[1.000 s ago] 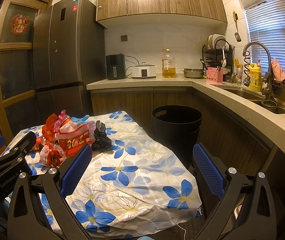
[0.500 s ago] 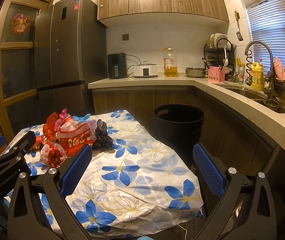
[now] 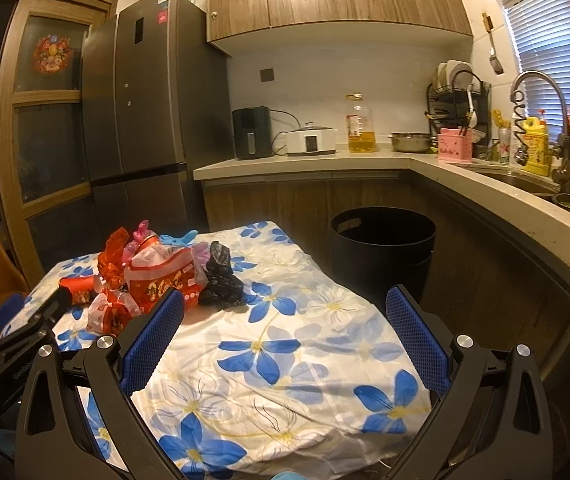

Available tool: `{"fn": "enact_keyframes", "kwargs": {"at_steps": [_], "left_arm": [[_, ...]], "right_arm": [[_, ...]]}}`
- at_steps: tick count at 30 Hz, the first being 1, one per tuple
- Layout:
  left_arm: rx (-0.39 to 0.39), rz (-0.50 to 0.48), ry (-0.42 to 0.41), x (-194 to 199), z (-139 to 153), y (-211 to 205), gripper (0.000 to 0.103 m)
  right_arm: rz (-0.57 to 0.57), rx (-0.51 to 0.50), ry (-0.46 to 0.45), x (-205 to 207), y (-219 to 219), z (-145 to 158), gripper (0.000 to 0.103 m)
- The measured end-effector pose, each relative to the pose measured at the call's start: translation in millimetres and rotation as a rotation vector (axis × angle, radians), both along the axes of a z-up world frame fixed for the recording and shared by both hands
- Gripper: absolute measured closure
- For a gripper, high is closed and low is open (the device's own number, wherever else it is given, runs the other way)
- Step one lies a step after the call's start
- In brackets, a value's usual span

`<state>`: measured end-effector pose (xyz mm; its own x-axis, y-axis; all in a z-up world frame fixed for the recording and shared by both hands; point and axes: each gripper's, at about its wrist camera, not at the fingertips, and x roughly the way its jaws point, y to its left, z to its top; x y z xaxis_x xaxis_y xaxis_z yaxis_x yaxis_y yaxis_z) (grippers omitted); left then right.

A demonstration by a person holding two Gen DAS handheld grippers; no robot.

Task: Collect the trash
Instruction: 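Grasp a red-white snack bag with the left tool while the right tool grasps another red-white bag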

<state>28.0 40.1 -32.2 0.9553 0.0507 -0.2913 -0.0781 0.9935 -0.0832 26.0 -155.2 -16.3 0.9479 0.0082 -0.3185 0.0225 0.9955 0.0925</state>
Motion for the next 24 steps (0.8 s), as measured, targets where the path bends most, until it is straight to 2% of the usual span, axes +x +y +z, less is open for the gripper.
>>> {"fn": "enact_keyframes", "kwargs": {"at_steps": [9, 11, 16, 20, 24], "left_arm": [[-0.004, 0.04, 0.044, 48, -36, 19, 0.031], [0.0, 0.037, 0.058, 59, -42, 21, 0.036], [-0.011, 0.03, 0.08, 79, -49, 27, 0.041], [-0.021, 0.011, 0.128, 93, -59, 30, 0.052], [-0.076, -0.033, 0.183, 107, -68, 39, 0.077]], "right_arm": [[0.096, 0.02, -0.006, 41, 11, -15, 0.014], [0.118, 0.028, -0.009, 52, 14, -17, 0.021], [0.176, 0.069, 0.019, 85, 23, -27, 0.028], [0.242, 0.08, 0.022, 108, 34, -35, 0.032], [0.29, 0.074, 0.042, 128, 45, -45, 0.037]]}}
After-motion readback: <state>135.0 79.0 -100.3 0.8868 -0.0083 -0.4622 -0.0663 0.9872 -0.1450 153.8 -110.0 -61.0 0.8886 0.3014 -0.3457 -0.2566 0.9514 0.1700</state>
